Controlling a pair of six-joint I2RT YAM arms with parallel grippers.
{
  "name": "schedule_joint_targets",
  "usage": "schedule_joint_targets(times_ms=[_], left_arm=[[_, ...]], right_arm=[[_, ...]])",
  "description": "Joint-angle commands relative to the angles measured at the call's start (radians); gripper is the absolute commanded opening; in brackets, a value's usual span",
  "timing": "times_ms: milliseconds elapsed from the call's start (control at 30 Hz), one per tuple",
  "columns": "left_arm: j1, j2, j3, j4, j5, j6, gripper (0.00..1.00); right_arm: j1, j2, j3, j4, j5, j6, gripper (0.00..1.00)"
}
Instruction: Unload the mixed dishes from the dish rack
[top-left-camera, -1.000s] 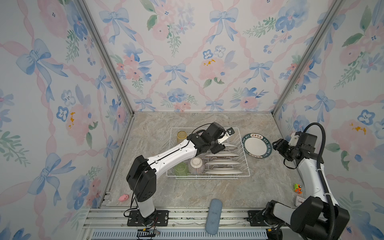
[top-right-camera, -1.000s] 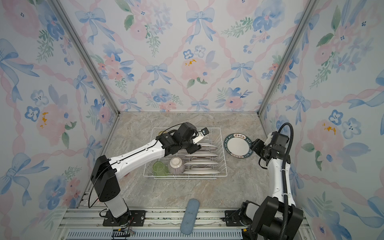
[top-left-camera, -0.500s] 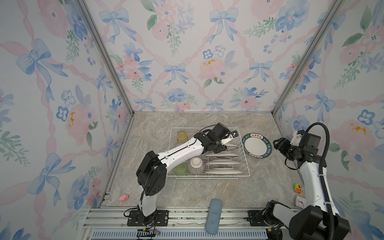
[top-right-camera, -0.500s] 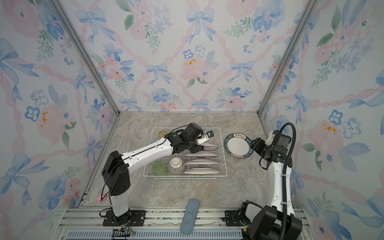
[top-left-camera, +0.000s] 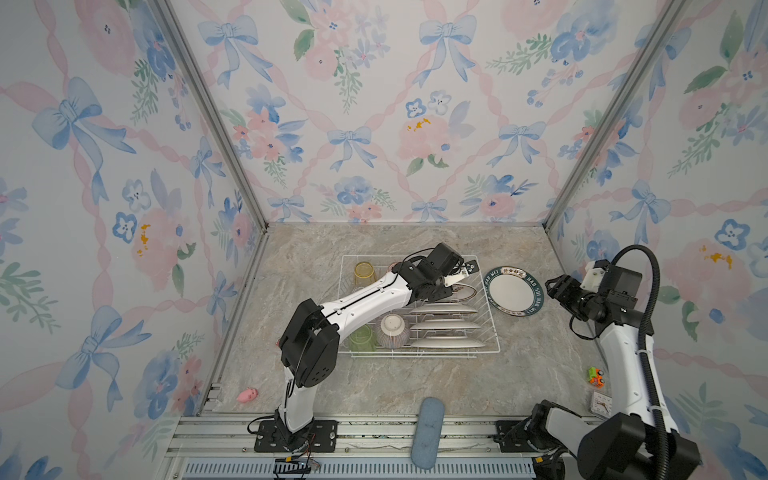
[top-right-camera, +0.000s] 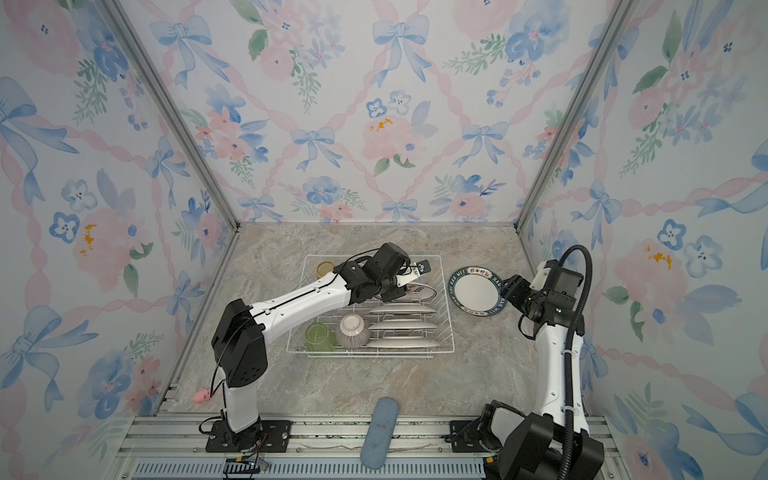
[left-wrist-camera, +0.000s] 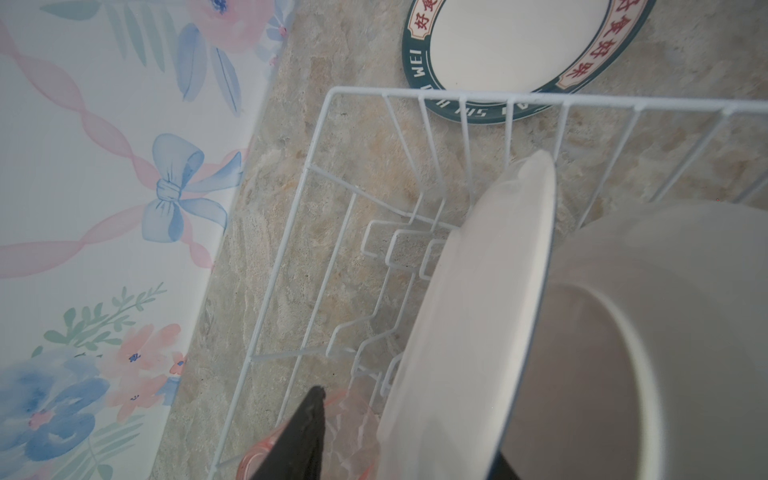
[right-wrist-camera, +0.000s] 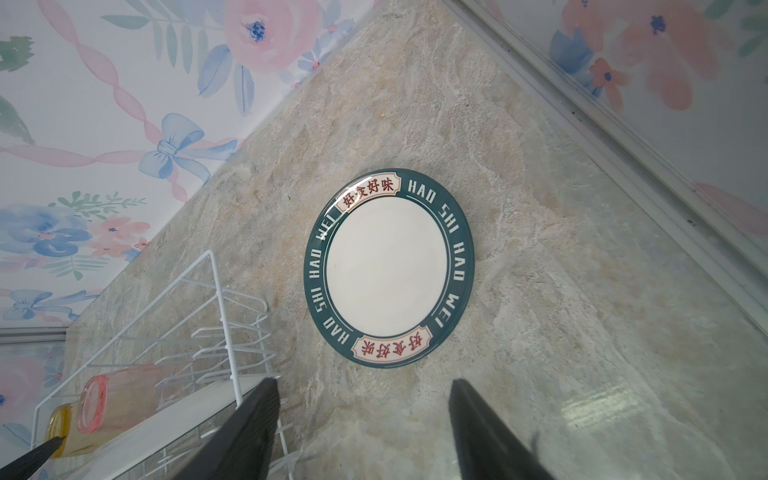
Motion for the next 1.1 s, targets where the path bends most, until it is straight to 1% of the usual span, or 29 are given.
schedule_joint_targets(times_ms=[0, 67, 167, 400, 467, 500, 533, 1067], left_arm=[[0.013, 0.024, 0.022, -0.013, 0.020, 0.011, 0.39], [0.016, 0.029, 0.022, -0.013, 0.024, 0.015, 0.35], [0.022, 0.037, 0.025, -0.020, 0.036, 0.020, 0.24], [0.024, 0.050, 0.023, -0.020, 0.026, 0.036, 0.11], [0.024, 0.054, 0.025, -0.019, 0.018, 0.047, 0.06], [0.024, 0.057, 0.026, -0.020, 0.012, 0.051, 0.01], [0.024, 0.056, 0.026, -0.020, 0.009, 0.054, 0.00], [0.024, 0.021, 0.043, -0.018, -0.039, 0.053, 0.00]], right_arm=[[0.009, -0.015, 0.016, -0.019, -0.009, 0.002, 0.68], [0.009, -0.015, 0.017, -0.018, -0.010, 0.002, 0.68], [0.010, -0.016, 0.014, -0.018, -0.010, 0.000, 0.68], [0.012, -0.020, 0.013, -0.018, -0.010, 0.002, 0.68], [0.013, -0.019, 0.013, -0.018, -0.010, 0.003, 0.68], [0.013, -0.020, 0.013, -0.018, -0.012, 0.002, 0.68], [0.012, -0.020, 0.013, -0.018, -0.011, 0.003, 0.68], [0.020, -0.029, 0.003, -0.013, -0.003, 0.008, 0.68]])
